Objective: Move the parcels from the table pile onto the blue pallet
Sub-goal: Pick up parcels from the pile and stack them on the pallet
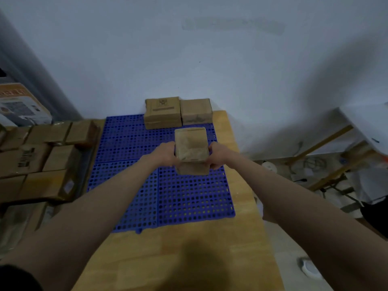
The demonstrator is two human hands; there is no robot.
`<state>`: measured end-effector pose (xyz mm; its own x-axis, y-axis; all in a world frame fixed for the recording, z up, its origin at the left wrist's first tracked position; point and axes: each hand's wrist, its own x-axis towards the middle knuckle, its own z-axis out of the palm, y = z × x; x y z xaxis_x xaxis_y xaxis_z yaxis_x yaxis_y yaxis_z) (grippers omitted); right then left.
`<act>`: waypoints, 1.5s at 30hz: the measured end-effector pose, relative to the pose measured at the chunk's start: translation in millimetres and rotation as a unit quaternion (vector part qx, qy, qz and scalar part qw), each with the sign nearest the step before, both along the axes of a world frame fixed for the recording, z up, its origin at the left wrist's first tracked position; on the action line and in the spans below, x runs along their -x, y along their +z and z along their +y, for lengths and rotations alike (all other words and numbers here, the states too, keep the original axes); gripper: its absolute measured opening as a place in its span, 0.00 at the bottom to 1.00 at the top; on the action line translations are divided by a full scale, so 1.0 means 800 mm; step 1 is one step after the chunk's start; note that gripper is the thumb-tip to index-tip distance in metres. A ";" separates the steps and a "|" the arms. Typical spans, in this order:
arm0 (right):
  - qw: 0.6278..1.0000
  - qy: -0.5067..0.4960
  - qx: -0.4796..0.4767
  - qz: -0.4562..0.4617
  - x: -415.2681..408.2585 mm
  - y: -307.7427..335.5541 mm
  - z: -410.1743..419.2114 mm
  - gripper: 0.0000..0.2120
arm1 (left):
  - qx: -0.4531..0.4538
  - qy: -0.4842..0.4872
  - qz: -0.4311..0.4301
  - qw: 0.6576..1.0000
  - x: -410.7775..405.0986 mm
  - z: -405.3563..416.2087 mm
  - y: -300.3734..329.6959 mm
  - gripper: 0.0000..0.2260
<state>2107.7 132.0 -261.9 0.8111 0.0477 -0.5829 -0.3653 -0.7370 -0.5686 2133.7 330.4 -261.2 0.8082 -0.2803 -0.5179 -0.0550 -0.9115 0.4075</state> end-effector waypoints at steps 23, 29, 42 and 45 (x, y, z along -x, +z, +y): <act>0.992 0.056 0.110 0.015 -0.221 -0.106 -0.097 0.24 | -0.047 -0.007 0.019 0.999 -0.204 -0.116 -0.100 0.29; 0.990 0.057 0.126 0.024 -0.252 -0.132 -0.101 0.23 | -0.102 0.004 0.011 0.995 -0.229 -0.128 -0.119 0.29; 0.986 0.071 0.153 -0.002 -0.249 -0.128 -0.100 0.29 | -0.219 -0.045 0.009 0.975 -0.232 -0.129 -0.113 0.40; 0.984 0.076 0.159 -0.010 -0.239 -0.113 -0.104 0.28 | -0.223 -0.056 0.011 0.973 -0.223 -0.123 -0.103 0.34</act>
<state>2298.8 48.9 -352.3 0.8201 -0.0121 -0.5720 -0.2274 -0.9243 -0.3065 2311.9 232.3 -343.6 0.7727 -0.1094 -0.6253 -0.1603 -0.9867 -0.0255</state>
